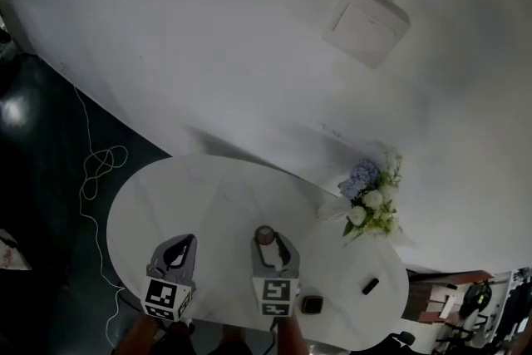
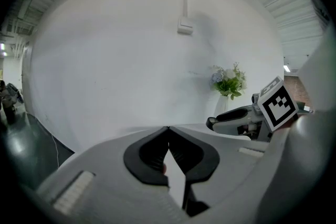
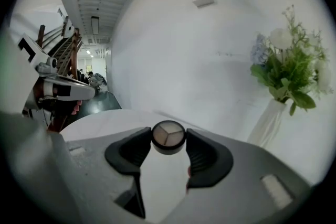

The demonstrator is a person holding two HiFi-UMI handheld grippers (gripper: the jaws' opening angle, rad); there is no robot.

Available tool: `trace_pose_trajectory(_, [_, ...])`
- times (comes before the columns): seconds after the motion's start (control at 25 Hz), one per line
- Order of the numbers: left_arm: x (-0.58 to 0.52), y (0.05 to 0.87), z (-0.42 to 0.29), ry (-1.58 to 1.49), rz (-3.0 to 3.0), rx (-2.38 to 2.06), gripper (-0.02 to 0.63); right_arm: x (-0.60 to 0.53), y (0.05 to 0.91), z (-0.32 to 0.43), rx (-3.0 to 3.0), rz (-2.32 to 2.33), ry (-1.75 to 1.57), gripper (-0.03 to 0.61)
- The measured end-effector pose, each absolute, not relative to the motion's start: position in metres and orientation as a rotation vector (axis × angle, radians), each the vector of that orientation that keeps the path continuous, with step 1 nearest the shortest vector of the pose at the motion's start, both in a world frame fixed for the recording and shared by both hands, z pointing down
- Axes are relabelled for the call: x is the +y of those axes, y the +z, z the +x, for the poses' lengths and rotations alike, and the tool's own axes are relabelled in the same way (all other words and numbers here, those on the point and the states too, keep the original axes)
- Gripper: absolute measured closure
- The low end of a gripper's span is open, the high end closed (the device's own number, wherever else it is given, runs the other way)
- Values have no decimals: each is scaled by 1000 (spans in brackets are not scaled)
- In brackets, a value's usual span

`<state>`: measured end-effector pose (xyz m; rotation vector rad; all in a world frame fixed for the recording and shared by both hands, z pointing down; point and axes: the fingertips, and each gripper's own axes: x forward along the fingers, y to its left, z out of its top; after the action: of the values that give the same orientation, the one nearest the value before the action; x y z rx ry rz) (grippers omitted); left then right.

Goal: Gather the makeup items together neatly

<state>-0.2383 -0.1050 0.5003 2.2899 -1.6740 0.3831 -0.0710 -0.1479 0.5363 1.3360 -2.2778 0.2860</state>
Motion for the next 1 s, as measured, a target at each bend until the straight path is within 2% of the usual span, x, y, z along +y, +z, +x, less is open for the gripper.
trace_pose_trajectory(0.4, [-81, 513, -210, 439, 2394, -1519, 603, -93, 556, -49, -2204, 1449, 359, 367])
trace_pose_trajectory(1.0, [-58, 571, -186, 531, 2415, -1366, 603, -51, 641, -44, -2130, 1437, 504, 367])
